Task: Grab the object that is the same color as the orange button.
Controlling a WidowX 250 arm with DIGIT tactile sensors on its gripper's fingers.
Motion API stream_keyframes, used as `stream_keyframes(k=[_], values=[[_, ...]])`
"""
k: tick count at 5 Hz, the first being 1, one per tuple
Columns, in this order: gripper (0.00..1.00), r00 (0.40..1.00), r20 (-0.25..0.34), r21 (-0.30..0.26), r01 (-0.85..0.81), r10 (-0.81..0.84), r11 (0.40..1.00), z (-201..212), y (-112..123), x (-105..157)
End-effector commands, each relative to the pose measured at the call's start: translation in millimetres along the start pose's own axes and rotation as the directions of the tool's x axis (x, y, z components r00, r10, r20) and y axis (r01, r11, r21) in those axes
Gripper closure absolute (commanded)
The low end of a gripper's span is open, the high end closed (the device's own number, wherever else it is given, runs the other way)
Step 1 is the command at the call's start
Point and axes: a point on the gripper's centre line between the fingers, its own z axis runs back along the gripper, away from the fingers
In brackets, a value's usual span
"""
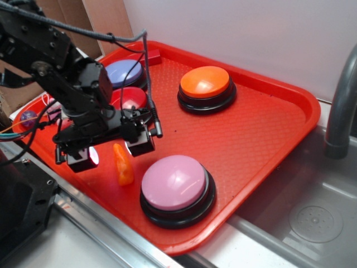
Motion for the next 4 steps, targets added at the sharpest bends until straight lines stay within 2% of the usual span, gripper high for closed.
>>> stream_keyframes(k=[1,2,3,4], values=[[0.92,1.0,-0.009,-0.007,-0.003,0.003,1.0,-6.1,-2.9,-0.2],[1.0,1.0,-0.019,-0.006,-0.021,0.02,1.0,-9.3,-5.6,3.3],[1.0,1.0,-0.008,-0.048,-0.002,0.001,0.999,0.9,-4.7,11.3],[1.0,0.998,-0.029,-0.088,0.059,-0.062,0.994,20.3,-6.0,25.6]])
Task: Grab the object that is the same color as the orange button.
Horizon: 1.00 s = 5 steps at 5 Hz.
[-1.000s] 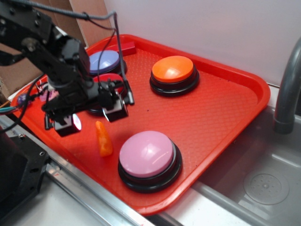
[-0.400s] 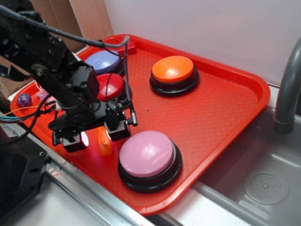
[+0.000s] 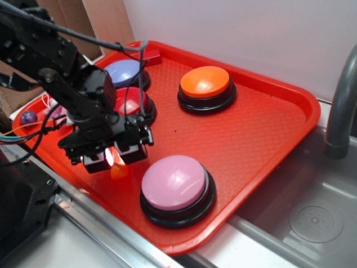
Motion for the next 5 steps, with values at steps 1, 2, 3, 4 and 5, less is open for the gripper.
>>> stream_keyframes(k=[1,2,3,4,5], values=[[1.0,0.971,-0.094,-0.074,0.215,-0.222,0.974,44.8,-13.0,38.6],[1.0,0.884,-0.18,-0.027,0.434,-0.431,0.901,81.2,-26.8,59.8],[1.0,0.832,-0.178,-0.047,0.526,-0.526,0.849,108.1,-37.4,71.1],[1.0,0.772,-0.149,-0.09,0.612,-0.619,0.785,138.0,-42.6,84.1],[1.0,0.719,-0.132,-0.13,0.669,-0.682,0.731,151.4,-47.5,88.6]])
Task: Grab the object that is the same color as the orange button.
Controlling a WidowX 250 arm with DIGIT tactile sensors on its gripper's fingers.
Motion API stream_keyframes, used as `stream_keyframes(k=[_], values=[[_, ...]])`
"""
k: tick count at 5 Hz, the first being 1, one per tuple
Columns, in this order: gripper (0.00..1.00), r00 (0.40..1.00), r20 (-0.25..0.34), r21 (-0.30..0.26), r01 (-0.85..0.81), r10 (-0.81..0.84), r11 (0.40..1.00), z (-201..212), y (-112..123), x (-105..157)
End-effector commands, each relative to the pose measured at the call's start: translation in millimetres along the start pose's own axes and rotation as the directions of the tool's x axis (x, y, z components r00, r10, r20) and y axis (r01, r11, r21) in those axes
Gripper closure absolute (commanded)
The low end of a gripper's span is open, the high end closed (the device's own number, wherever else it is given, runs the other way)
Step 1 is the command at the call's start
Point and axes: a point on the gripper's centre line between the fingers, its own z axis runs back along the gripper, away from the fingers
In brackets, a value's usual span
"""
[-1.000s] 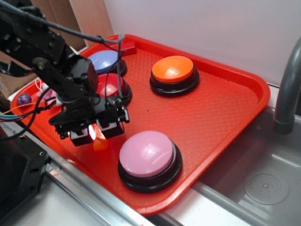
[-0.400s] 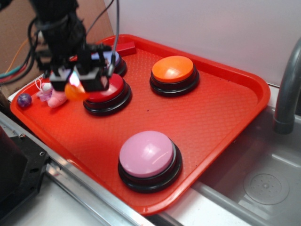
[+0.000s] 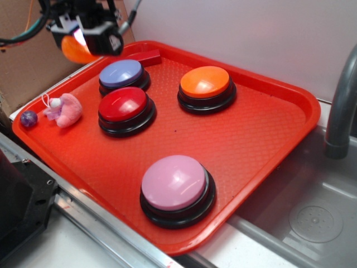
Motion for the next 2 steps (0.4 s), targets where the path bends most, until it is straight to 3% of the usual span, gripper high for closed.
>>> stream_keyframes(k=[1,2], values=[[1.0,0.983,0.109,-0.045,0.153,-0.147,0.987,27.9,-5.2,19.7],[1.0,0.984,0.081,-0.006,0.158,-0.157,0.987,19.7,-1.5,27.5]])
